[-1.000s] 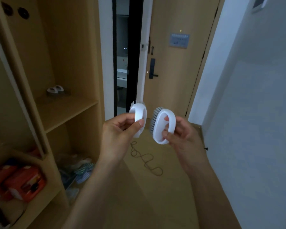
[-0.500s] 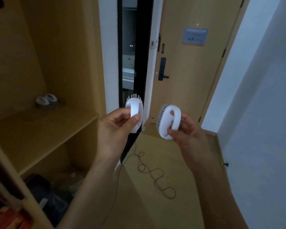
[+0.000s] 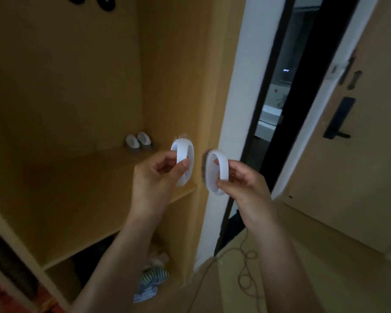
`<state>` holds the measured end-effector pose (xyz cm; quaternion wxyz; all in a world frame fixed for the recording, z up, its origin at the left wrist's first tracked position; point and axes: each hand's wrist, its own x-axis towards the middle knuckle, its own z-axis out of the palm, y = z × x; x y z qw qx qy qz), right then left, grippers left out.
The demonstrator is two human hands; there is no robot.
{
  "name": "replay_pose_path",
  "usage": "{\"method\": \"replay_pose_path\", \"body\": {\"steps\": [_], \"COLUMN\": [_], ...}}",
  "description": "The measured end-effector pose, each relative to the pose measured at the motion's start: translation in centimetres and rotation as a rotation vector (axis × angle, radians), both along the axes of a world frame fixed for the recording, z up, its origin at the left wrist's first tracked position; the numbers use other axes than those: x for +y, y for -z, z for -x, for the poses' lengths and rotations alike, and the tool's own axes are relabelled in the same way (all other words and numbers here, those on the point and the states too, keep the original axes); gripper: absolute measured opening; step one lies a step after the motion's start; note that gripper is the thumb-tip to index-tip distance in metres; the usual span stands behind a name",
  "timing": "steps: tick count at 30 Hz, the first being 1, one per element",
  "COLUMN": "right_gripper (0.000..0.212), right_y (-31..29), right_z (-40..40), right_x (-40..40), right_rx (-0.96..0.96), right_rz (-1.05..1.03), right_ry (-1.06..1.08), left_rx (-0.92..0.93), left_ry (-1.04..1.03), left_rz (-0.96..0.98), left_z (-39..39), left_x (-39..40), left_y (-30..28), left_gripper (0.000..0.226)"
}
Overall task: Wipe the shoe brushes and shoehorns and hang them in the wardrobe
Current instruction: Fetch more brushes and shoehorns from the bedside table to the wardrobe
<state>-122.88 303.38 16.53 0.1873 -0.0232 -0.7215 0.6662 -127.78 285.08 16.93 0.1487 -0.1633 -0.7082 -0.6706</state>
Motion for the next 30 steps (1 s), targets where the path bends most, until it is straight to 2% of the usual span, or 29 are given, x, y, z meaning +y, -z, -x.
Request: {"method": "replay_pose_path", "body": {"steps": [5, 12, 19, 25, 30], "right_gripper": [0.044, 0.046, 0.056, 0.049, 0.043], "right_y": [1.1, 3.1, 2.6, 3.5, 5.5], "right_z": [9.7, 21.6, 32.0, 39.1, 44.5], "right_x": [-1.7, -5.8, -8.1, -9.6, -11.2], "right_rx": [-0.050, -0.103, -0.150, -0.225, -0.306], "right_rz": [0.058, 0.110, 0.010, -0.066, -0.078], "right_ry": [-0.176, -0.290, -0.344, -0.347, -0.394], "left_rx": [-0.072, -0.131, -0.230, -0.367, -0.447], "left_ry": [-0.209, -0.461, -0.503, -0.478, -0.550], "left_rz": [-0.045, -0.037, -0.153, -0.129, -0.133], "left_z": [5.4, 14.1, 24.4, 30.2, 33.2], "left_x": [-2.6, -6.1, -8.2, -8.9, -10.0], "left_y": [1.3, 3.6, 3.5, 4.5, 6.2], "left_gripper": [0.011, 0.007, 0.003, 0.011, 0.021]}}
